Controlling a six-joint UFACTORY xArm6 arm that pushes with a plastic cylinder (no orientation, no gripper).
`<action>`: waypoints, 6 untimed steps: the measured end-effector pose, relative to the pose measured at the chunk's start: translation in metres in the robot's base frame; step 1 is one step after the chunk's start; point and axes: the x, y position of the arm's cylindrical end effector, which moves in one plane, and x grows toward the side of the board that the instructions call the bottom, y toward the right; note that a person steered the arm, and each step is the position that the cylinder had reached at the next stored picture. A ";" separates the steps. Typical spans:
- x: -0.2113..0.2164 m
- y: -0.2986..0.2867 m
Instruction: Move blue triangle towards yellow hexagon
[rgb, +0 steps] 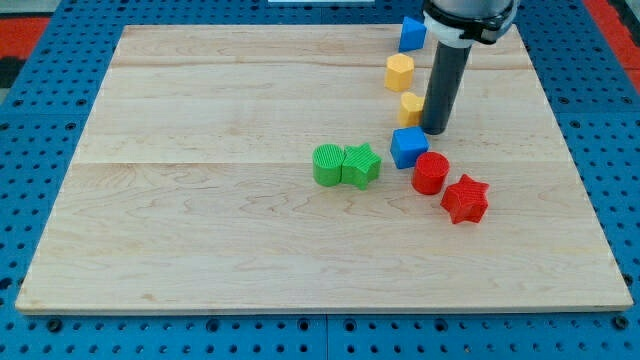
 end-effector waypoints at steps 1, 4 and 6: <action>-0.002 0.002; -0.083 0.101; -0.112 0.093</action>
